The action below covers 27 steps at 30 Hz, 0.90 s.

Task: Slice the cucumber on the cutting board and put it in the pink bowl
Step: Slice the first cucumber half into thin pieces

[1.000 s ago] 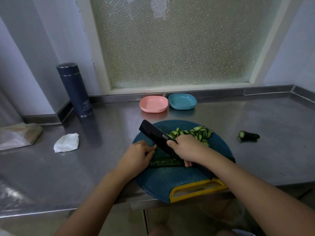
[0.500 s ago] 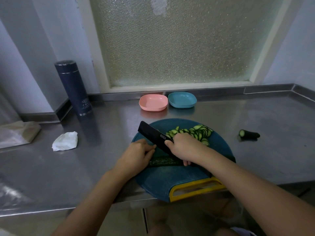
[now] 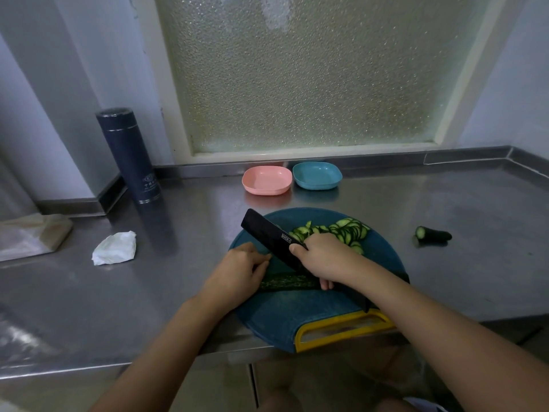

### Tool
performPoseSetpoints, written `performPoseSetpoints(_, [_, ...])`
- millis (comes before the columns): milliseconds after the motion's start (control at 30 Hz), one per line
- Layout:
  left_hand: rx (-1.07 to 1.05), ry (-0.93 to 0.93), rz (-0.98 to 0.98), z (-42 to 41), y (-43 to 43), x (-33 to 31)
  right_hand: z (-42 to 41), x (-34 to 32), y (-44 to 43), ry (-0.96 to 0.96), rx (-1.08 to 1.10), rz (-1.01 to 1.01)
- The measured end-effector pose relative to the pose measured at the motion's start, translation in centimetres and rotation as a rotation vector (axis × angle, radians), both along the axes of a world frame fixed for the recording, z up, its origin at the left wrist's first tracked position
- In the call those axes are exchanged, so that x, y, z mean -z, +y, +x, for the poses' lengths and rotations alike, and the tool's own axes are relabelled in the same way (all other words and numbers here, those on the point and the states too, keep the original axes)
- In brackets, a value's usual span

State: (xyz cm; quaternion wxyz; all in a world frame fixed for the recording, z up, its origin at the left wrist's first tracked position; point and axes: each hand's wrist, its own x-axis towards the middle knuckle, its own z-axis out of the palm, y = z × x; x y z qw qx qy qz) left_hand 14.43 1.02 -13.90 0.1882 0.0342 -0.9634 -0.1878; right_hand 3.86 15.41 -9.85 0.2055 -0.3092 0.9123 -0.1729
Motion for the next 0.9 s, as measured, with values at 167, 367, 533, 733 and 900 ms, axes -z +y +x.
performPoseSetpoints(167, [0.005,0.006,-0.001,0.0,0.0,0.0,0.0,0.1,-0.1,0.026,-0.011,0.006])
performPoseSetpoints(367, [0.033,0.008,0.008,-0.2,-0.2,0.0,0.3,-0.2,-0.2,0.038,-0.022,0.035])
performPoseSetpoints(533, [0.003,-0.036,-0.001,-0.2,-0.1,-0.1,0.1,0.1,0.1,0.007,-0.004,-0.038])
performPoseSetpoints(733, [-0.036,-0.143,-0.054,-0.6,0.6,-0.3,0.2,0.0,0.0,0.019,-0.006,-0.032])
performPoseSetpoints(900, [-0.061,-0.163,-0.060,-0.6,0.8,-0.1,0.3,-0.1,-0.1,0.028,-0.005,-0.009])
